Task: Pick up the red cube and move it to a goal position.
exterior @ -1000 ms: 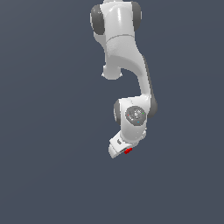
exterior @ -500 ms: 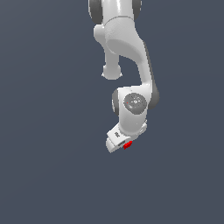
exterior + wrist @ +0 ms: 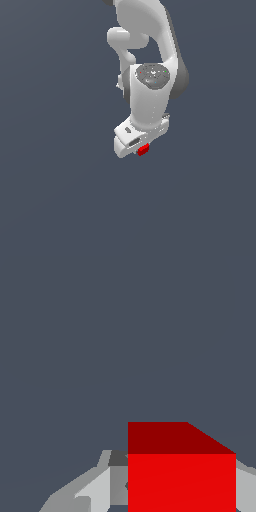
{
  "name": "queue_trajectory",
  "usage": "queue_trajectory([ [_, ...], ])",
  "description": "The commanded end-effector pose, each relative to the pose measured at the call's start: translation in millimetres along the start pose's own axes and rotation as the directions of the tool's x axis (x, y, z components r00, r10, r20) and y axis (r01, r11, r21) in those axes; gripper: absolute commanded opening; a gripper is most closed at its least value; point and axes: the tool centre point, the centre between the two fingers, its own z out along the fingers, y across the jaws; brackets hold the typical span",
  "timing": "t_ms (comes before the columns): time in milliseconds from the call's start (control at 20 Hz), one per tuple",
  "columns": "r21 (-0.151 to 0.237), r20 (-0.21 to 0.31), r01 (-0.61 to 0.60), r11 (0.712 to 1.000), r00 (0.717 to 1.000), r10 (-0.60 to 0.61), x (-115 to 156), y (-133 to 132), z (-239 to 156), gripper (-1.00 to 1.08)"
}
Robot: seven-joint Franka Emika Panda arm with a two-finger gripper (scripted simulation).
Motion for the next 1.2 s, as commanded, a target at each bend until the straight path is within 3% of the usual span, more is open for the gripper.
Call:
queue_trajectory([
  [0,0.000,0.000,0.000,1.000,1.000,0.000,-6.5,2.3,-30.7,-1.00],
  [800,0.001,-0.001,0.001,1.000,1.000,-0.001,-40.8,18.8,-215.3,-1.00],
  [1150,0.001,-0.001,0.001,1.000,1.000,-0.001,-49.5,25.4,-271.0,-1.00],
])
